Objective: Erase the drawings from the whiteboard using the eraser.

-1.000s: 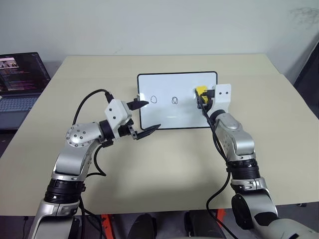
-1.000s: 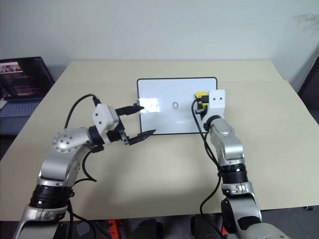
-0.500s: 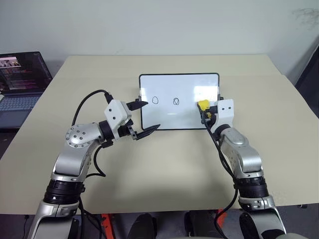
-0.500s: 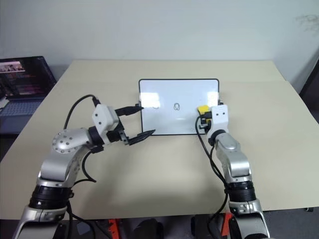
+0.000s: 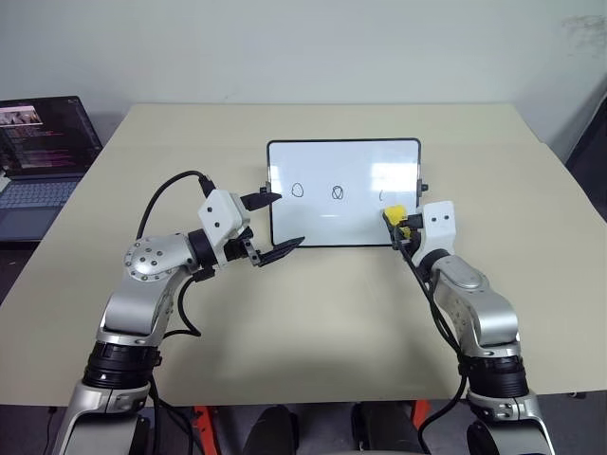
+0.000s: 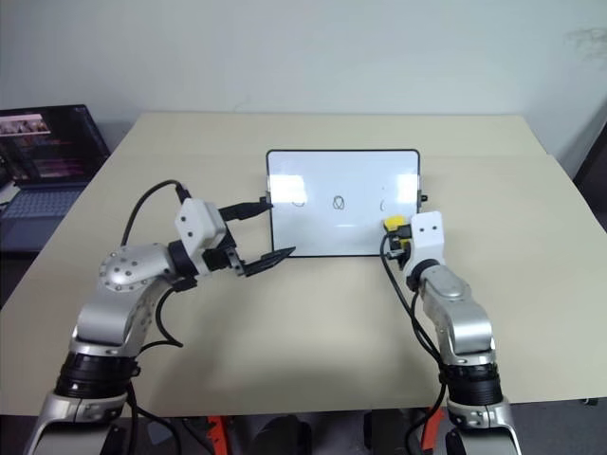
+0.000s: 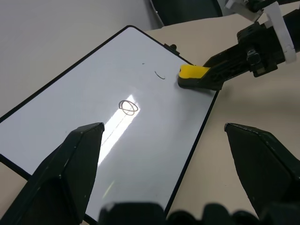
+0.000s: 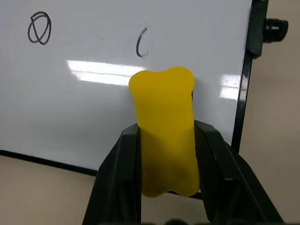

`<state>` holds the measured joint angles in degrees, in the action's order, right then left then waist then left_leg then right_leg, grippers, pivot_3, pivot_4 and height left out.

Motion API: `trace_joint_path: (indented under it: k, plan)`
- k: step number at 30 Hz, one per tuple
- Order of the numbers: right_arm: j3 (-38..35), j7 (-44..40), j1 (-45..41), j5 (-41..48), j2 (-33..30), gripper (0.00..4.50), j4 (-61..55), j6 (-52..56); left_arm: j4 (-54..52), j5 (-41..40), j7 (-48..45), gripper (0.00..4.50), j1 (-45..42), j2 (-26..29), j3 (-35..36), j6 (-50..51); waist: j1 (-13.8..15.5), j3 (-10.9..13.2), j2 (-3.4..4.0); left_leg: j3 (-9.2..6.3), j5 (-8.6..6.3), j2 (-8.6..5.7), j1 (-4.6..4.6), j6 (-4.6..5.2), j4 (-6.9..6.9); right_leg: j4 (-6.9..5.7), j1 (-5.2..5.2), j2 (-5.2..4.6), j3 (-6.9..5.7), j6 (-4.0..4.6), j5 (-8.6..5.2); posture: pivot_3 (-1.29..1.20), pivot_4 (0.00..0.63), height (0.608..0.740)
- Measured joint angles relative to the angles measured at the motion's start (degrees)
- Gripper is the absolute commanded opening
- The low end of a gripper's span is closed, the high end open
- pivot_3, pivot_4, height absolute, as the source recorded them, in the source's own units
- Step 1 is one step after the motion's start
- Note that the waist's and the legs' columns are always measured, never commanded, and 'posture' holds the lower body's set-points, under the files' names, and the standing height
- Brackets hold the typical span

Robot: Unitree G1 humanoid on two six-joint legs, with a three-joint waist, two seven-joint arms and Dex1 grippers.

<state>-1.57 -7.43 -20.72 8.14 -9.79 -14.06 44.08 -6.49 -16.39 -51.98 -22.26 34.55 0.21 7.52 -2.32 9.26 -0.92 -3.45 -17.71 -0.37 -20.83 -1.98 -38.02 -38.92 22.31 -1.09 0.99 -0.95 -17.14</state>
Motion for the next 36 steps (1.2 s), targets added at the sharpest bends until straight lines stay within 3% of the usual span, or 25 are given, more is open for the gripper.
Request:
trace_joint_path:
  k: [9,21,36]
  plan:
    - [-3.9,1.7,-9.4,1.0,0.2,1.23,-7.6,0.7,0.5,0.0,-0.2,4.50,-1.0,-0.4,-0.3,-0.3,0.3,0.1,0.09,0.00,0.00,0.00,-0.05,0.00,0.07,0.04,0.08,0.01,-0.02,0.01,-0.03,0.00,0.150,0.740]
    - [-0.7,2.6,-16.2,-1.8,3.7,1.23,11.8,-11.5,1.9,0.1,-1.1,4.50,-1.6,-0.6,-1.1,-0.6,0.4,0.1,0.10,0.03,0.00,0.00,-0.10,0.00,0.08,0.09,0.11,0.00,-0.01,0.02,-0.03,0.00,0.150,0.740]
    - [0.4,1.1,-14.7,-3.0,3.3,1.23,20.6,-19.2,-0.1,0.0,0.1,4.50,-0.2,-0.1,-0.9,-0.1,0.4,0.1,0.11,0.05,0.00,0.01,-0.11,0.00,0.07,0.06,0.13,-0.01,0.00,0.02,-0.03,0.00,0.150,0.740]
